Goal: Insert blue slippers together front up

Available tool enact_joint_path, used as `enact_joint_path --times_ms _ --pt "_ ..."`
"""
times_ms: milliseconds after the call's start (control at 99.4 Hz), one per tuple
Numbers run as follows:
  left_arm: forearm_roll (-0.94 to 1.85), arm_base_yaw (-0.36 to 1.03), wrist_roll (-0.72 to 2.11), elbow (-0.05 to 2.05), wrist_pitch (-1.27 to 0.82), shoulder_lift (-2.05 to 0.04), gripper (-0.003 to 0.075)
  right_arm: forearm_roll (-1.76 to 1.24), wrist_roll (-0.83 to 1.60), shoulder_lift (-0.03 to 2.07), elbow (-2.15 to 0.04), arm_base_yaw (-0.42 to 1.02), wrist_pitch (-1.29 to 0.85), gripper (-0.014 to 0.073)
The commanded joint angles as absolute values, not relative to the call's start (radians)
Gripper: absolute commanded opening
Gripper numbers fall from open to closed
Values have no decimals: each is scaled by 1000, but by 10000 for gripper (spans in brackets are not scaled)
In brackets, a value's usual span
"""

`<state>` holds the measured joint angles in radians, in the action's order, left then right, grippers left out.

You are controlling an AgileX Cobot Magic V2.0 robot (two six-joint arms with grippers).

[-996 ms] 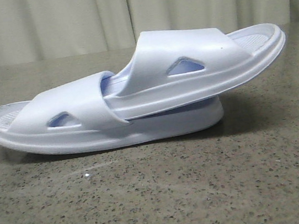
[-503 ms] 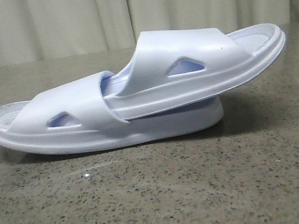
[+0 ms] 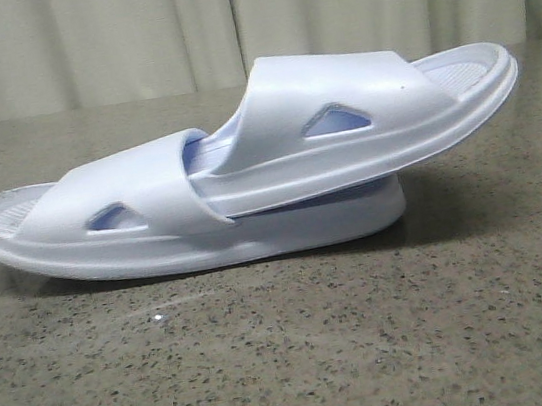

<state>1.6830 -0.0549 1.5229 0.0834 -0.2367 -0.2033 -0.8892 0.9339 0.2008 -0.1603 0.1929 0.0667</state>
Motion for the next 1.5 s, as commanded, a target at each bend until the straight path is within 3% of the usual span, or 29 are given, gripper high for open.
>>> enact_joint_path --times_ms 0,131,443,704,865,1489 --pt "1658 -23 1520 109 -219 -210 16 -879 949 209 -187 191 112 -107" --pt "1482 32 1412 109 -163 -180 15 -879 949 209 -187 191 112 -107" --pt "470 46 363 109 -156 -46 16 -879 949 209 -187 191 112 -107" --pt "13 46 -81 68 -125 0 16 -879 949 209 -187 191 112 -107" --pt "-57 46 -172 -11 19 35 16 -879 949 209 -187 191 112 -107" --pt "-66 46 -172 -9 0 33 16 -879 949 209 -187 191 112 -107"
